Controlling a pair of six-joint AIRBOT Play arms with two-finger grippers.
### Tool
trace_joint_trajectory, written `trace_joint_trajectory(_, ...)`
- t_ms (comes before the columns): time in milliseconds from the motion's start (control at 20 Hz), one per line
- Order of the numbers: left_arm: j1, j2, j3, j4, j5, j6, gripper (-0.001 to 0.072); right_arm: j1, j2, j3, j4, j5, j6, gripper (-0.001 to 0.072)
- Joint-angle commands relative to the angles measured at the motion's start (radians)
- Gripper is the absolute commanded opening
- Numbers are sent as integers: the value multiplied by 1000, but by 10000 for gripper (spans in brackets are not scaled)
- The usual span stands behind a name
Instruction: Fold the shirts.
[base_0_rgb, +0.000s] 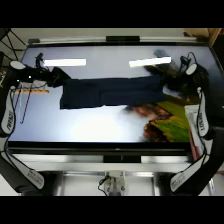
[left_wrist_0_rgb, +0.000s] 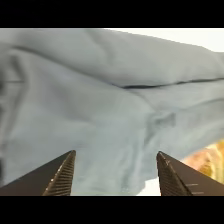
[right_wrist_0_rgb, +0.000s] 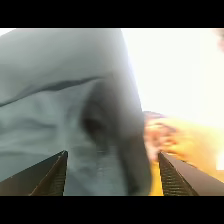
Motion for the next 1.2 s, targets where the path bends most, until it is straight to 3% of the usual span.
trace_joint_trajectory(0, -17, 19, 15, -41, -74, 17, 583, -22, -39, 1, 51, 1, 25, 700)
trace_joint_trajectory(150, -37, 31, 17, -45, -133, 30, 557, 2, -89, 1, 93, 3, 25, 699)
trace_joint_trajectory(200, -48, 34, 18, -57, -146, 44, 422, 13, -105, 1, 122, 3, 25, 698)
trace_joint_trajectory(350, -99, 35, 19, -135, -147, 79, 402, 58, -136, 1, 173, 20, 25, 690)
trace_joint_trajectory(400, -117, 35, 19, -157, -147, 81, 402, 69, -139, 1, 172, 29, 25, 608)
trace_joint_trajectory(500, -157, 35, 19, -174, -148, 80, 402, 77, -127, 2, 185, 37, 18, 181)
trace_joint_trajectory(550, -176, 35, 19, -174, -147, 80, 402, 77, -108, 8, 185, 50, 17, 77)
trace_joint_trajectory(800, -268, 27, 18, -174, -15, 77, 359, 75, 81, 19, 163, 82, -24, 77)
trace_joint_trajectory(900, -330, 5, 18, -174, 80, 65, 69, 76, 159, 19, 169, 121, -24, 76)
trace_joint_trajectory(950, -364, -11, 18, -174, 109, 60, 32, 78, 198, 19, 177, 151, -24, 76)
trace_joint_trajectory(1050, -439, -53, 18, -174, 134, 9, 32, 81, 275, 19, 179, 219, -23, 76)
trace_joint_trajectory(1150, -505, -85, 18, -174, 136, 13, 32, 83, 356, 19, 181, 289, -10, 76)
